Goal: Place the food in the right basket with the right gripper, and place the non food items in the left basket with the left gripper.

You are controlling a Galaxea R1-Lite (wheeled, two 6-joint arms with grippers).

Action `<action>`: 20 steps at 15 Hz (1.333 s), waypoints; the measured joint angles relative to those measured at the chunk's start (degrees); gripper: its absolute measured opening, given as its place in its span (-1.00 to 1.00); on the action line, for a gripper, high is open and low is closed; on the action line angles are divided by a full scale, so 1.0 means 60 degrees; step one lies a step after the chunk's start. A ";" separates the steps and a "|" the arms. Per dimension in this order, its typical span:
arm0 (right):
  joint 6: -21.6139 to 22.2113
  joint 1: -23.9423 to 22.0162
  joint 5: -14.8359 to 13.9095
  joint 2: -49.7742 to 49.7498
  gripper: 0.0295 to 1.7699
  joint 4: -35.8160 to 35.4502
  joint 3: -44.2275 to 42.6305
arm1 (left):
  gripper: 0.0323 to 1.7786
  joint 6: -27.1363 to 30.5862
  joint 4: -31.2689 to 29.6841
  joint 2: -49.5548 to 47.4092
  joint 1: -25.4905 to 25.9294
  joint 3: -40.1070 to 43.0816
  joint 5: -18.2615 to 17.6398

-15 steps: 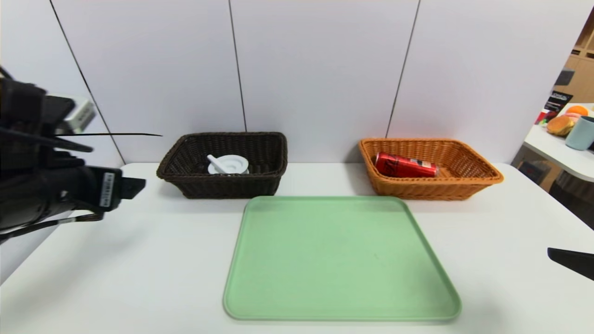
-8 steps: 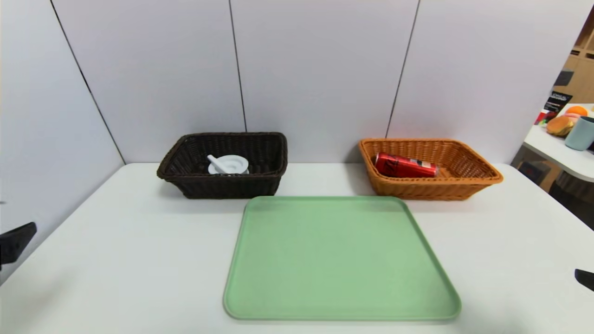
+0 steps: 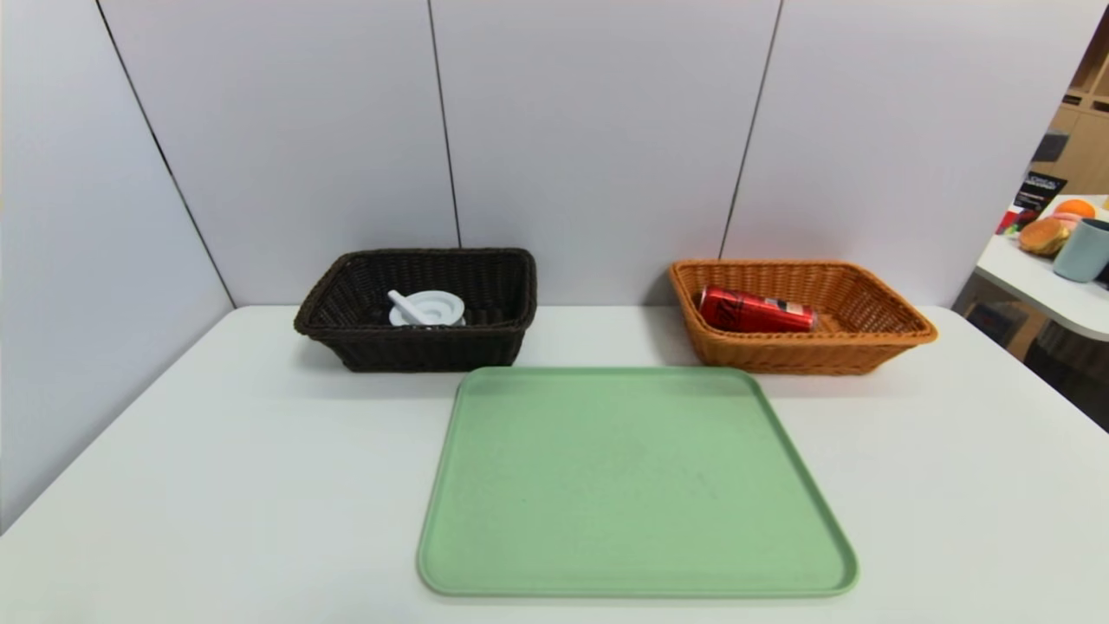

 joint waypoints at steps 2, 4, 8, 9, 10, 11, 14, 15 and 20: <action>-0.0010 0.0000 -0.0037 -0.0715 0.92 -0.0018 0.0177 | 0.90 0.0045 0.0055 -0.0670 0.0006 0.0114 -0.0211; -0.0116 -0.0102 -0.0039 -0.1447 0.92 -0.0083 0.0329 | 0.90 0.0295 0.0049 -0.1264 0.0020 0.0138 -0.0465; -0.0975 -0.0303 0.0299 -0.2824 0.92 -0.0786 0.0522 | 0.90 0.0445 -0.0020 -0.2131 0.0043 0.0087 -0.0622; -0.1144 -0.0321 0.0589 -0.3145 0.92 -0.1329 0.0707 | 0.90 0.0536 -0.0024 -0.2320 0.0047 0.0069 -0.0670; -0.1241 -0.0331 0.0815 -0.3389 0.92 -0.1930 0.0981 | 0.90 0.0735 -0.0071 -0.2513 0.0051 0.0077 -0.0693; -0.1310 -0.0341 0.0892 -0.3568 0.92 -0.2641 0.1284 | 0.90 0.0922 -0.0309 -0.2664 0.0055 0.0114 -0.0703; -0.1595 -0.0349 0.0949 -0.3852 0.92 -0.4748 0.2410 | 0.90 0.1245 -0.1443 -0.2861 0.0061 0.0465 -0.0727; -0.1697 -0.0349 0.0957 -0.3895 0.92 -0.5356 0.2907 | 0.90 0.1369 -0.1928 -0.2879 0.0065 0.0725 -0.0727; -0.1839 -0.0349 0.0985 -0.3952 0.92 -0.7891 0.5214 | 0.90 0.1516 -0.4718 -0.2901 0.0069 0.2779 -0.0790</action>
